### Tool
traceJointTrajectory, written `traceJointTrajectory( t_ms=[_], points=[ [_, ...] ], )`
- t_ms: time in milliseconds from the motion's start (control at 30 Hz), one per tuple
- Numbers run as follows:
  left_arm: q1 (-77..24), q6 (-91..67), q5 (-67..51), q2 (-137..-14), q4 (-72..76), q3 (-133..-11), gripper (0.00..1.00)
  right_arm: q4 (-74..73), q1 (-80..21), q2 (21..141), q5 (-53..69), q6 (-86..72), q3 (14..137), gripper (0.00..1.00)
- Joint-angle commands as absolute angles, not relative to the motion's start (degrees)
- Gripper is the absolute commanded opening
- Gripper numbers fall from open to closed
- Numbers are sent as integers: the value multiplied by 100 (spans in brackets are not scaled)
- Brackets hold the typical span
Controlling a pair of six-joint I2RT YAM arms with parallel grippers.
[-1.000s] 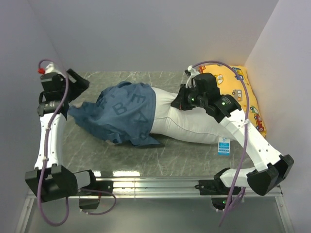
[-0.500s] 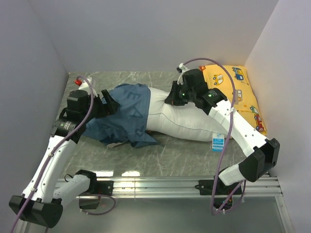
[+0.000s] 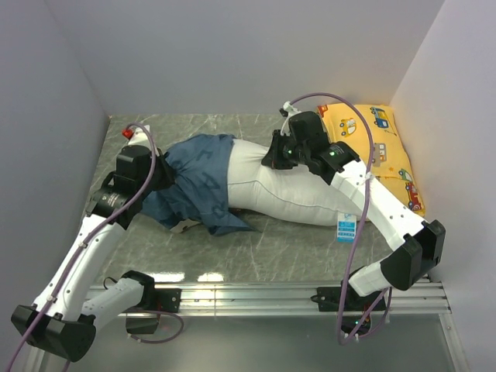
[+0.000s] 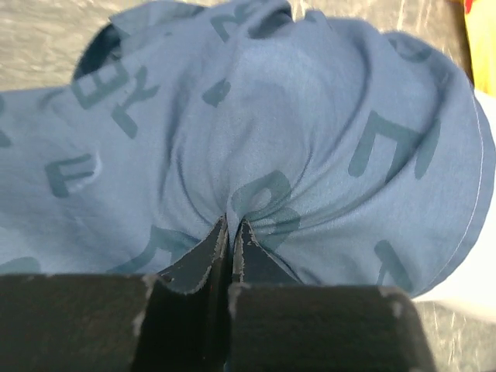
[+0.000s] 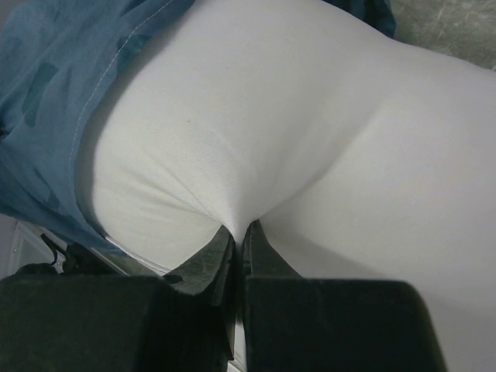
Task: Remove the pillowcase from the pillow
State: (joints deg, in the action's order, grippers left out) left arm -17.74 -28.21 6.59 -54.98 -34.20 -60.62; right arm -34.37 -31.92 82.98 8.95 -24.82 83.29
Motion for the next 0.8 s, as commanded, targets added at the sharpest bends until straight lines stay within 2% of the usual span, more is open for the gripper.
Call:
traceJointTrajectory(
  t_ms=[0, 133, 367, 567, 767],
  points=[
    [-1670, -2795, 1757, -5414, -3621, -6538, 2, -2830, -3085, 7840, 141, -2400, 8631, 0],
    [-1240, -2927, 1960, -5537, -3639, -6846, 0, -2865, -3059, 7708, 9, -2347, 8499, 0],
    [383, -2988, 1249, -5554, -3296, -6882, 0, -2857, -2918, 7506, -97, -2311, 8341, 0],
    [1203, -3155, 1046, -5616, -3121, -6847, 1, -2856, -2743, 7392, -44, -2329, 8323, 0],
    [2144, -3313, 352, -5783, -3094, -6847, 1, -2804, -2497, 7269, 315, -2347, 8244, 0]
  ],
)
